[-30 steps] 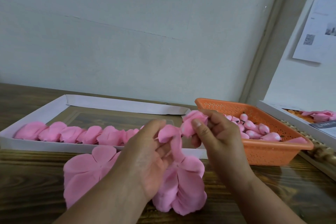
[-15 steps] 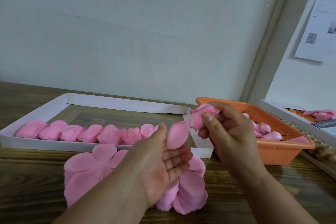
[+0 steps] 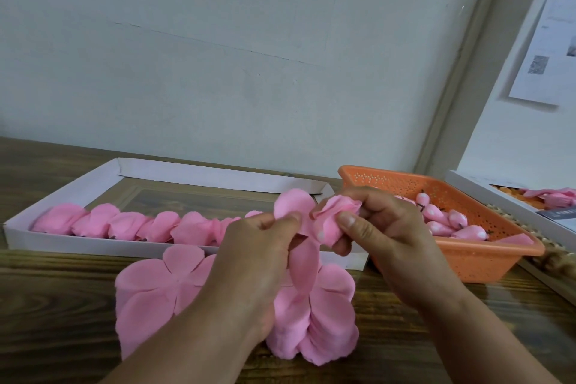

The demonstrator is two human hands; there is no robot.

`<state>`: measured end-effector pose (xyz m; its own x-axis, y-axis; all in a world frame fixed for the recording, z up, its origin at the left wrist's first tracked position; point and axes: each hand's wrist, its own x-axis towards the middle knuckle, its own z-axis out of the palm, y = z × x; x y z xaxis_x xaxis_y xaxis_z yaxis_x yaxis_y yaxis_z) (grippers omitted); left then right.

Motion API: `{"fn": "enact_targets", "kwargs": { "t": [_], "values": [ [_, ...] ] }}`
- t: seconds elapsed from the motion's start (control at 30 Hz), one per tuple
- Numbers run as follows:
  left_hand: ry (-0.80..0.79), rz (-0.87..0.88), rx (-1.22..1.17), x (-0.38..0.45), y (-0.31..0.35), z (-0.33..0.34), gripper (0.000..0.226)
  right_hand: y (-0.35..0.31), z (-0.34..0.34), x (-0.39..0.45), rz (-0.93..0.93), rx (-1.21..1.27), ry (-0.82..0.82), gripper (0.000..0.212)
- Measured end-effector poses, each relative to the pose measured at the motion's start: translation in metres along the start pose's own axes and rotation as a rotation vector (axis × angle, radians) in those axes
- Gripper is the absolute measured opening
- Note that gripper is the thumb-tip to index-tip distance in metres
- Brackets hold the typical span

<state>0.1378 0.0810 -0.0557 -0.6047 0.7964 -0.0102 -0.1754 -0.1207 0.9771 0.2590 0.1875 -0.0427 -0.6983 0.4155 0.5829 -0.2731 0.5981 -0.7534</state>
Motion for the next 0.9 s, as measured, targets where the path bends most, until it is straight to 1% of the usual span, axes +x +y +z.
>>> {"fn": "enact_targets", "kwargs": {
  "t": [0.1,0.23,0.33,0.47,0.57,0.7,0.83,0.9],
  "values": [
    [0.047,0.065,0.116,-0.004,0.003,0.001,0.025,-0.001,-0.001,-0.001,0.027,-0.055,-0.064,0.018],
    [0.043,0.100,0.203,-0.008,0.006,0.003,0.026,-0.003,0.000,0.000,0.031,-0.134,-0.156,0.019],
    [0.000,0.120,0.232,-0.010,0.009,0.004,0.028,-0.004,-0.001,0.001,0.063,-0.129,-0.145,0.020],
    [-0.075,0.179,0.236,-0.011,0.010,0.004,0.042,-0.004,-0.002,0.002,0.085,-0.127,-0.079,0.013],
    [-0.116,0.157,0.189,-0.008,0.008,0.003,0.051,-0.002,-0.004,0.001,0.084,-0.111,-0.058,0.011],
    [-0.119,0.103,0.116,-0.001,0.004,0.001,0.044,-0.001,-0.004,0.001,0.107,-0.054,-0.053,0.023],
    [-0.138,0.126,0.139,0.001,0.004,-0.002,0.040,0.003,-0.006,0.000,0.179,-0.017,-0.092,0.027],
    [-0.153,0.120,0.148,0.000,0.003,-0.002,0.039,0.003,-0.006,0.000,0.198,-0.007,-0.119,0.024]
  ]
}}
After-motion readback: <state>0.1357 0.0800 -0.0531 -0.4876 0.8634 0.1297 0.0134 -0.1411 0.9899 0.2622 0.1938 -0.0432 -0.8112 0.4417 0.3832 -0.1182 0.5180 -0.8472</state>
